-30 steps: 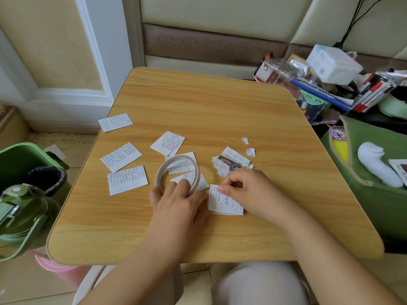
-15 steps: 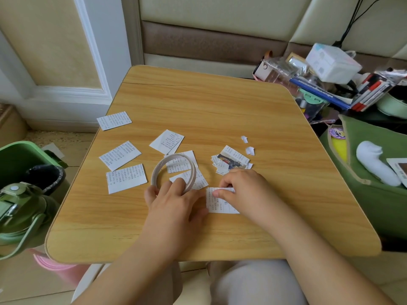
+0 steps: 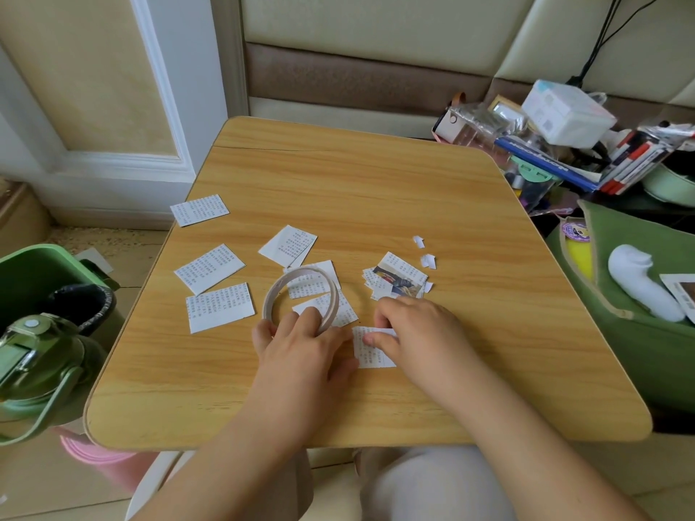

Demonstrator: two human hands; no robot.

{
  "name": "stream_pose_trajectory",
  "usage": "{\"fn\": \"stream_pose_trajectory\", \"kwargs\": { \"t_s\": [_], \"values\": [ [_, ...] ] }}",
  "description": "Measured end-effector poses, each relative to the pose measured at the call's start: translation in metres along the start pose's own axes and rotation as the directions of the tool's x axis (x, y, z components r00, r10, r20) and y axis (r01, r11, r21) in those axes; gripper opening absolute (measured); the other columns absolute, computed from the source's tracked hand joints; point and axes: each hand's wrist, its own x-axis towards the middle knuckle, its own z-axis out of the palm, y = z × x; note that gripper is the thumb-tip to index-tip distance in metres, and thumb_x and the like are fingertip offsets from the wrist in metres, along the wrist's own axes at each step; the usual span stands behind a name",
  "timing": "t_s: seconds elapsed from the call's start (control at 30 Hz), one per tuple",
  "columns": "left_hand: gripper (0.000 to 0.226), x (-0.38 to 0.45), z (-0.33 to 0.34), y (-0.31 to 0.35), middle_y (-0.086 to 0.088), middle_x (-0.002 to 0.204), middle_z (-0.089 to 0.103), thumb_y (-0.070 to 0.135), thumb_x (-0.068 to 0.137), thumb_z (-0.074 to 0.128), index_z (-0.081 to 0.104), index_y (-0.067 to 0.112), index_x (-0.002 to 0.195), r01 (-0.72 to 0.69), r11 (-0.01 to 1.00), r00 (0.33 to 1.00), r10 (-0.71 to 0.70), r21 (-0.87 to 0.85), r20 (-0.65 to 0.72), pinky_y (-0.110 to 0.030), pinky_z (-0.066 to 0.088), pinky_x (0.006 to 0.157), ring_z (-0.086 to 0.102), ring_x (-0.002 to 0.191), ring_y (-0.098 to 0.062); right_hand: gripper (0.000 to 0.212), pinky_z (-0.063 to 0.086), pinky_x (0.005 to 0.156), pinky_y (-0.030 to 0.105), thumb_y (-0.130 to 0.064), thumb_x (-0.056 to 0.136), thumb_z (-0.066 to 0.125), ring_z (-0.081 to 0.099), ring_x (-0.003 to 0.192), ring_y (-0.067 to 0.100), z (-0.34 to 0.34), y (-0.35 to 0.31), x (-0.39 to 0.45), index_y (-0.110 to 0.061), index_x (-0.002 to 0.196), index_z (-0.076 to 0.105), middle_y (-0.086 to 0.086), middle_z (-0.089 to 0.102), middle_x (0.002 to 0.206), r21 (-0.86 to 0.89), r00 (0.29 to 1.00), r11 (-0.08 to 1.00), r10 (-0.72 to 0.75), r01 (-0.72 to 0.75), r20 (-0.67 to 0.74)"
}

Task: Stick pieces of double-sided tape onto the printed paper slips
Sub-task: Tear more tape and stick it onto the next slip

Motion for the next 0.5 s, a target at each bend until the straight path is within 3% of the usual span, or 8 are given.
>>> {"fn": "stream_pose_trajectory", "kwargs": {
  "t_s": [0.13,0.37,0.5],
  "values": [
    [0.024,0.001,0.0,0.0,0.011,0.072,0.03,0.042,0.064,0.063,0.072,0.031,0.083,0.006,1.0,1.0,-0.006,0.005,0.002,-0.036,0.025,0.072,0.051,0.066,-0.02,0.023,0.032,0.068,0.029,-0.043,0.09,0.058,0.044,0.081,0.011,-0.003,0.004,-0.007,-0.025,0.083,0.046,-0.01,0.054,0.085,0.103,1.0,0.995,0.007,-0.008,0.009],
    [0.022,0.0,-0.001,0.002,0.01,0.069,0.036,0.042,0.065,0.062,0.072,0.031,0.081,0.015,1.0,1.0,-0.015,0.016,0.0,-0.035,0.025,0.072,0.052,0.066,-0.02,0.02,0.04,0.081,0.027,-0.037,0.085,0.067,0.049,0.092,0.01,-0.002,0.007,-0.004,-0.023,0.077,0.056,-0.009,0.054,0.087,0.248,0.999,0.969,-0.029,0.022,0.028],
    [0.022,0.0,-0.002,0.002,0.011,0.07,0.031,0.042,0.066,0.061,0.072,0.033,0.083,0.03,1.0,0.999,-0.03,-0.001,0.019,-0.032,0.018,0.072,0.051,0.067,-0.02,0.018,0.039,0.076,0.026,-0.031,0.084,0.07,0.049,0.083,0.01,-0.002,0.008,0.006,-0.018,0.077,0.06,-0.01,0.052,0.081,0.281,0.997,0.96,-0.04,0.018,0.072]
  ]
}}
